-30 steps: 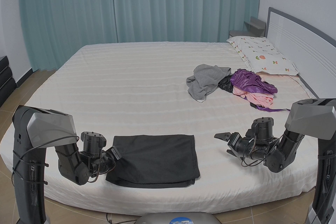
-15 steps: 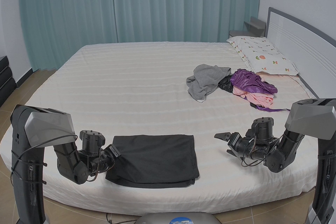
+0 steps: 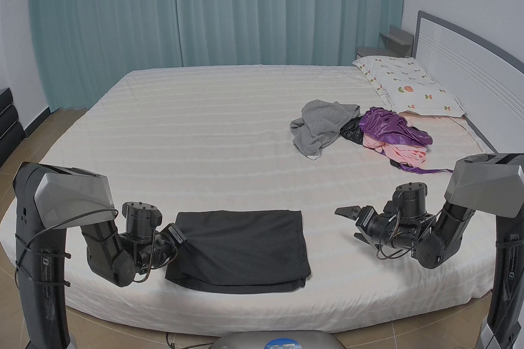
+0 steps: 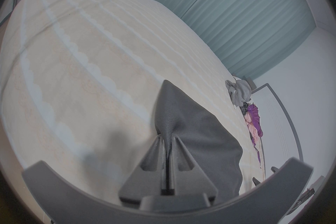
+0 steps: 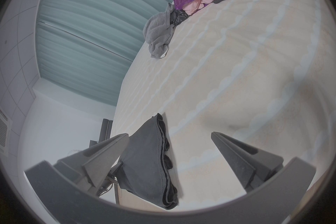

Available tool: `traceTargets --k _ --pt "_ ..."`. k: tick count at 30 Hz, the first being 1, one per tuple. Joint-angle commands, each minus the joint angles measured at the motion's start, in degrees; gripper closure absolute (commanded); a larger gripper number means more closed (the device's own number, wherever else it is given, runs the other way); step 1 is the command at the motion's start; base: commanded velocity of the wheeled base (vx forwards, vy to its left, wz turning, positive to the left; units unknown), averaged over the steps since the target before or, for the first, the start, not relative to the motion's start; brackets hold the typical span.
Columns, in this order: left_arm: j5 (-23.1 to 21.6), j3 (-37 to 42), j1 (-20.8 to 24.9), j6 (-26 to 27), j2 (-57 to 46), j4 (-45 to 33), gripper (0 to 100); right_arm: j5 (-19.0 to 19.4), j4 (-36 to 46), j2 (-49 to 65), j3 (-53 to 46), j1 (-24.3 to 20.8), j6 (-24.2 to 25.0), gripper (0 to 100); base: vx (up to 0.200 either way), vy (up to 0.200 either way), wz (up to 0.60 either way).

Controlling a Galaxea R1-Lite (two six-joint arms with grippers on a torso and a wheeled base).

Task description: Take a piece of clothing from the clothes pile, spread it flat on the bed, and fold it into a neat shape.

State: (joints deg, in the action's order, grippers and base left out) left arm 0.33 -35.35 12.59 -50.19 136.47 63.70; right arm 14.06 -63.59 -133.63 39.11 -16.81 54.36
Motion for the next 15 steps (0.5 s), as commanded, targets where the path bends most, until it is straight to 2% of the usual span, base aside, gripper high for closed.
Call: traceTargets --k 1,5,15 --pt "0.11 0.28 -0.38 0.00 -0.24 0.02 100 0.01 -0.05 -0.05 0.00 -0.06 0.05 0 0.000 0.200 0.00" --pt "1.96 0.72 -0.82 0.00 -0.16 0.11 100 -0.08 -0.05 -0.05 -0.08 -0.06 0.05 0 0.000 0.200 0.00" --pt "2.40 0.90 -1.96 0.00 -0.16 0.02 100 -0.08 -0.05 -0.05 -0.08 -0.06 0.05 0 0.000 0.200 0.00"
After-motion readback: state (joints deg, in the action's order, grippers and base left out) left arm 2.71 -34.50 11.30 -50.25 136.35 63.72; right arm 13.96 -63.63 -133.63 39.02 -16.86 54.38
